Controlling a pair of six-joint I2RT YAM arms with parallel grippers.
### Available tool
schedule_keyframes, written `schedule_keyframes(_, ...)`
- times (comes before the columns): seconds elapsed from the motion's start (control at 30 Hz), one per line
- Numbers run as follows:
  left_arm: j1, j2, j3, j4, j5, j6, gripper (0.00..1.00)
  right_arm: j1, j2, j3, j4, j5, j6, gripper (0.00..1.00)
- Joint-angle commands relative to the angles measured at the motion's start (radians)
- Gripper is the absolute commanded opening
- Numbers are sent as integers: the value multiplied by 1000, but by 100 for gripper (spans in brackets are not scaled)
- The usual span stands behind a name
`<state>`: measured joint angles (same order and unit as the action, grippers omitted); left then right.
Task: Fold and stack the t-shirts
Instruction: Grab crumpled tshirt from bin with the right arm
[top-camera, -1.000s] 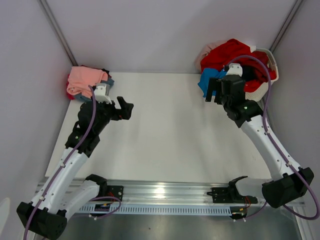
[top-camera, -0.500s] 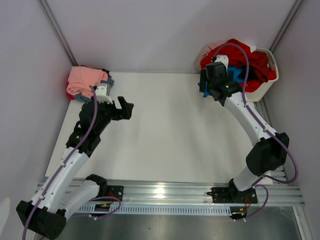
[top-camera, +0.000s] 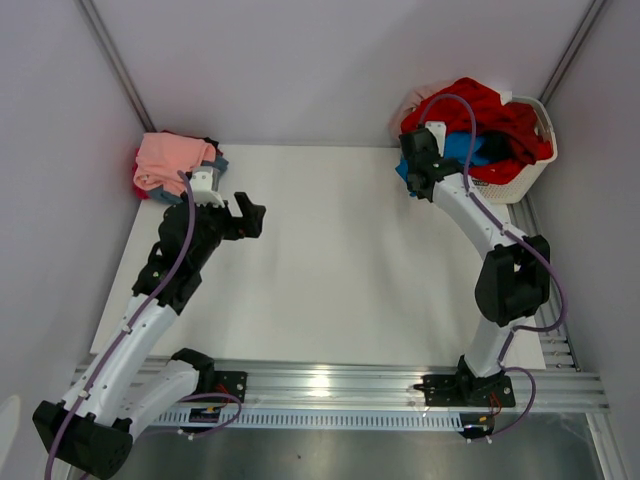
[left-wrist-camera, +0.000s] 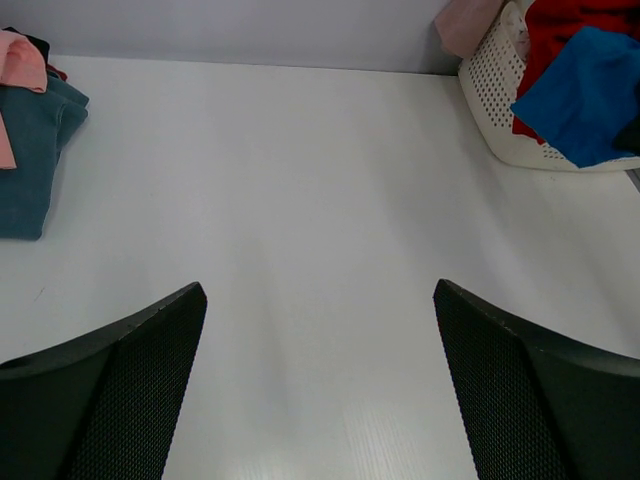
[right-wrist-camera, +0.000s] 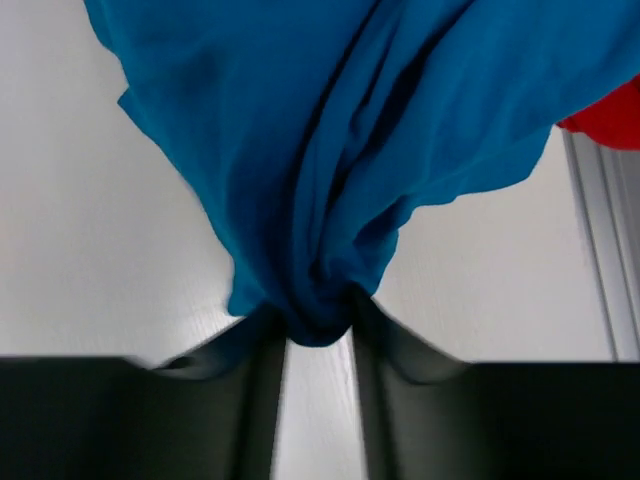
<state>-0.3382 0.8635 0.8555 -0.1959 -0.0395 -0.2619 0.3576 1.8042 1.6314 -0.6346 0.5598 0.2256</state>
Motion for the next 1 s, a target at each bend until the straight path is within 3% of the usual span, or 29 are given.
schedule_keyframes(0.0,-7,-6,-9,38,-10,-2,99,-3,-3,31,9,6,20,29)
schedule_keyframes(0.1,-9,-6,-6,38,-8,-3,99,-5,-3,54,-5,15,12,0)
schedule_keyframes(0.37,-10,-4,-7,38,-2,-5,99,10,-69,120,-3,34,-37,0)
schedule_keyframes(0.6,-13,6,-7,42,6,-5,99,53,-118,272,-8,95,-135,0)
schedule_keyframes(0.97,-18,6,-4,38,7,-7,99,181,-269,263,271,175,-373,0)
